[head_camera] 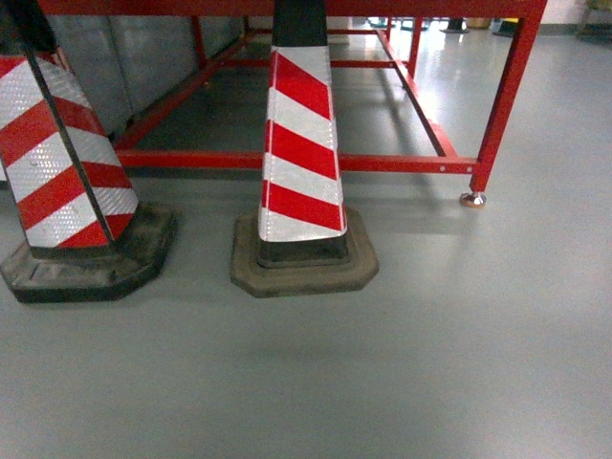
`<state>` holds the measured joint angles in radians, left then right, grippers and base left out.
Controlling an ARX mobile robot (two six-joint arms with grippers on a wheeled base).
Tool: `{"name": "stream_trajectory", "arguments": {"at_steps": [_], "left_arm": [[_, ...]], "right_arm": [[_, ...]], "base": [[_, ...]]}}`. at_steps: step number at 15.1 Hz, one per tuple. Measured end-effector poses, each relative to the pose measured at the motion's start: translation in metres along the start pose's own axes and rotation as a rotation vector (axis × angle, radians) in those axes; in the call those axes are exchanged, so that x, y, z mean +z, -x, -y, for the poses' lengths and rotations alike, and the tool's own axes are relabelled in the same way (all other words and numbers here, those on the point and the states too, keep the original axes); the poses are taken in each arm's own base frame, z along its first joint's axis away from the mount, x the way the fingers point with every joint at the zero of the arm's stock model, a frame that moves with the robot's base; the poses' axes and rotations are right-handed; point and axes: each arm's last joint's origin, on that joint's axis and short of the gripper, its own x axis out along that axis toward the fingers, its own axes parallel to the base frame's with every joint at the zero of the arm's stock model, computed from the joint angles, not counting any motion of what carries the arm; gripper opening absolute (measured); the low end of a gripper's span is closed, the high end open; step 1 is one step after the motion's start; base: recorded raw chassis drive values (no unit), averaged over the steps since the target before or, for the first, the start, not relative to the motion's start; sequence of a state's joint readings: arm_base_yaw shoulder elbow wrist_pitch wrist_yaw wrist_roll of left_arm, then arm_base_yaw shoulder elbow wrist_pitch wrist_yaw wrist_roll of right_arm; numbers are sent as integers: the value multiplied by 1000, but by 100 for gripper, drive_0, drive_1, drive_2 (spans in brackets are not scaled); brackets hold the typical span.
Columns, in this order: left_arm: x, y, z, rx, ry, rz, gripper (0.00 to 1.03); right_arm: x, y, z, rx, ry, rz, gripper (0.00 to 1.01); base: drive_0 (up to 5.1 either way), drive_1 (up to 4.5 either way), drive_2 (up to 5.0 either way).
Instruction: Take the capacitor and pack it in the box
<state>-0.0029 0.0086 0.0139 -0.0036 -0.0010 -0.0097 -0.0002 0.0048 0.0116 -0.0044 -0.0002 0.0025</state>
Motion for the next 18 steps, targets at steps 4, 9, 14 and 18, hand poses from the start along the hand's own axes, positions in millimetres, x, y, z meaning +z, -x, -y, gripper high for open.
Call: {"name": "stream_trajectory", "arguments": {"at_steps": [4, 9, 14, 18], "left_arm": [[0, 0, 0, 0, 0, -2, 44], [0, 0, 0, 0, 0, -2, 44], [0, 0, 0, -1, 0, 0, 44], [0, 0, 0, -1, 0, -5, 44]], "right_arm": [[0, 0, 0, 0, 0, -2, 98], [0, 0, 0, 0, 0, 0, 98], [0, 0, 0, 0, 0, 1, 98], [0, 0, 0, 0, 0, -1, 98]], "base": [[8, 411, -395], [-4, 399, -407], [-1, 402, -404], [-1, 169, -171]]}}
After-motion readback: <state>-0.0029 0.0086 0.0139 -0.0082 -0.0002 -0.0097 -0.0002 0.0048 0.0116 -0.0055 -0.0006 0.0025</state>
